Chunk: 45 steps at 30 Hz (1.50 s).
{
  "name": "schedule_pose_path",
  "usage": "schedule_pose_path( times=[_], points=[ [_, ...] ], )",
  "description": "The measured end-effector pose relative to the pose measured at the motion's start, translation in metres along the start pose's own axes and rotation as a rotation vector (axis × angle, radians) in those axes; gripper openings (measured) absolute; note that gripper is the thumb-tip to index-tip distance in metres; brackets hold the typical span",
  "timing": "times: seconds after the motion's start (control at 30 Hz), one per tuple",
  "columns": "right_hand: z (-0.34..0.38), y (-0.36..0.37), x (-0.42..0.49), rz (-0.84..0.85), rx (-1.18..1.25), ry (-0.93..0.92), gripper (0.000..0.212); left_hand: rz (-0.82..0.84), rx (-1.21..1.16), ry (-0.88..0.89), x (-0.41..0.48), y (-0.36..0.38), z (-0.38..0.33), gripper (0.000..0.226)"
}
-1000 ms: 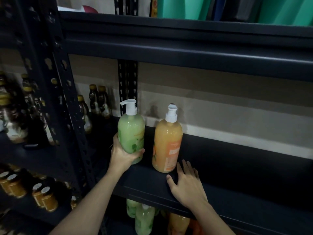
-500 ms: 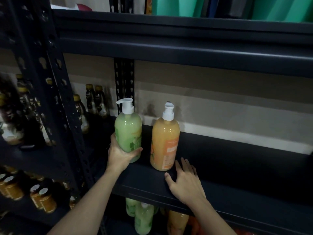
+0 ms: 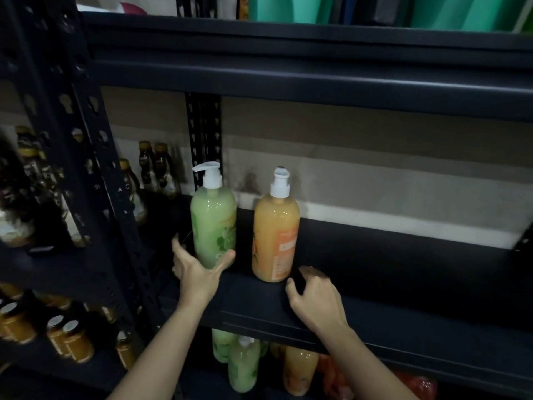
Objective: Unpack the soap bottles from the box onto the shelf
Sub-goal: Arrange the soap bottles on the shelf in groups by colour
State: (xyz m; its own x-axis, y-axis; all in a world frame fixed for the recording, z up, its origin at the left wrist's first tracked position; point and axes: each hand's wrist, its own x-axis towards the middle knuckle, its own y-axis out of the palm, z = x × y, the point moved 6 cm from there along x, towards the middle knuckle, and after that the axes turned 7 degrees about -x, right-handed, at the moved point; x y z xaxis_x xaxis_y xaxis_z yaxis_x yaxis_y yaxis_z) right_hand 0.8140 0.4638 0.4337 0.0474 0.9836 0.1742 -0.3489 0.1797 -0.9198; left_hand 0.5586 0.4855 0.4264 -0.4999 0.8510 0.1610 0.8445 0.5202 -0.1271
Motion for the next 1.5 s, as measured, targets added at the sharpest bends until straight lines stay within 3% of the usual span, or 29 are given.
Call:
schedule_pose_path(
  times=[0.07,0.13,0.17,0.23,0.4,0.53,0.63,0.73,0.87,1.13,1.23,1.3,1.5],
  points=[
    [-0.003,-0.008,-0.005,-0.066,0.061,0.042,0.044,-0.158,-0.085,0.05,-0.028,-0.006,-0.008,0.094],
    [-0.009,-0.014,-0.012,-0.109,0.111,0.053,0.037,-0.293,-0.177,0.159,-0.057,-0.008,-0.02,0.055],
    [-0.015,-0.016,-0.017,-0.122,0.134,0.054,0.035,-0.305,-0.214,0.21,-0.071,-0.004,-0.026,0.037],
    [-0.026,-0.02,-0.029,-0.126,0.185,0.039,0.034,-0.234,-0.252,0.323,-0.094,0.011,-0.038,0.022],
    [-0.077,-0.038,-0.078,-0.144,0.353,-0.019,0.042,0.203,-0.285,0.496,-0.16,0.082,-0.064,0.018],
    [-0.147,-0.069,-0.144,-0.279,0.407,0.111,0.043,0.643,-0.259,0.541,-0.234,0.16,-0.072,0.017],
    [-0.211,-0.085,-0.21,-0.354,0.31,0.287,0.04,1.001,-0.201,0.494,-0.309,0.221,-0.063,0.022],
    [-0.289,-0.094,-0.305,-0.405,0.223,0.557,0.039,1.399,-0.012,0.494,-0.416,0.28,-0.042,0.024],
    [-0.375,-0.091,-0.433,-0.391,0.185,0.891,0.037,1.811,0.235,0.524,-0.553,0.322,-0.009,0.03],
    [-0.491,-0.038,-0.656,-0.454,0.347,1.423,0.027,2.204,0.657,0.402,-0.758,0.357,0.085,0.029],
    [-0.516,0.003,-0.708,-0.423,0.416,1.587,0.024,2.253,0.788,0.331,-0.808,0.368,0.125,0.02],
    [-0.536,0.038,-0.736,-0.382,0.465,1.674,0.022,2.278,0.839,0.295,-0.841,0.378,0.157,0.027],
    [-0.599,0.152,-0.784,-0.263,0.615,1.821,0.037,2.3,0.935,0.225,-0.915,0.408,0.263,0.022]
  ],
)
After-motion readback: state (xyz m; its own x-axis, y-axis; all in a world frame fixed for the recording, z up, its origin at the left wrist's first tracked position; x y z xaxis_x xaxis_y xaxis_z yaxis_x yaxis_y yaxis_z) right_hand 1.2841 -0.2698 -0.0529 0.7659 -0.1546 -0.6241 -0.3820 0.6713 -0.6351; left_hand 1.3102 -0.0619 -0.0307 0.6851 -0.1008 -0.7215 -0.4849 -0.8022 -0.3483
